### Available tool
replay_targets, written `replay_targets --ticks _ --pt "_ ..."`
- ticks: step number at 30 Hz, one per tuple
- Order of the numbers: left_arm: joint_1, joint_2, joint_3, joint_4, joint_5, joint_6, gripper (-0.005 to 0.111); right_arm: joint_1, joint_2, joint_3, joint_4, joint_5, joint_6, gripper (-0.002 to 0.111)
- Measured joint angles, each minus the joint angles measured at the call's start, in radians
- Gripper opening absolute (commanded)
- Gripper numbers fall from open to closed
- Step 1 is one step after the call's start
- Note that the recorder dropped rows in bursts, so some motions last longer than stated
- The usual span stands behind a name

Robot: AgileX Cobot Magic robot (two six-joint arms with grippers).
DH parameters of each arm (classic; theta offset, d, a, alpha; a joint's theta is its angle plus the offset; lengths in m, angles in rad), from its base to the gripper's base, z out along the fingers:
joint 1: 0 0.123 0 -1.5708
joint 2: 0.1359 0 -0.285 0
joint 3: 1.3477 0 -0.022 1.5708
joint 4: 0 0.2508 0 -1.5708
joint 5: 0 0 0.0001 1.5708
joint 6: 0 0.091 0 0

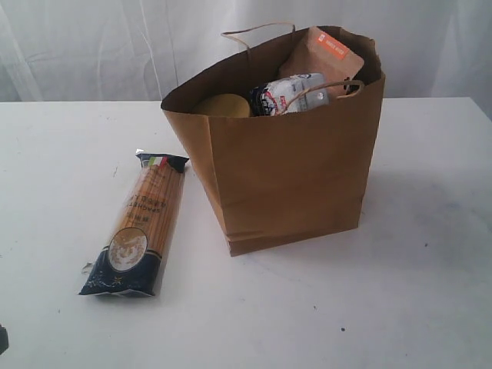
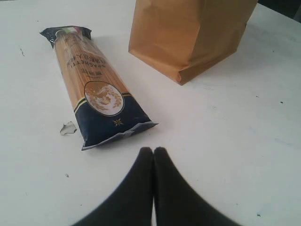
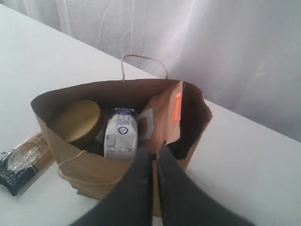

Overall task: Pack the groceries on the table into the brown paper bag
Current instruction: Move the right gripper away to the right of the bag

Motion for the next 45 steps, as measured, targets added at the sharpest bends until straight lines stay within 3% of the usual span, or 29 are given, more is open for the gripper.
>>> replay_targets --ticks 10,19,23,45 --pt "0.000 0.000 0.000 0.000 0.000 0.000 0.000 0.000 -0.182 0.203 -0.191 0.039 0.171 0.001" --pt "0.000 0.000 0.000 0.000 0.000 0.000 0.000 0.000 -0.558 0.731 -0.261 -0.184 0.352 0.001" --pt "0.000 0.000 0.000 0.000 0.000 0.000 0.000 0.000 -0.649 0.854 -0.261 -0.200 0.387 0.001" --pt "0.000 0.000 0.000 0.000 0.000 0.000 0.000 -0.001 -0.696 0.901 -0.204 -0.232 0.433 0.001"
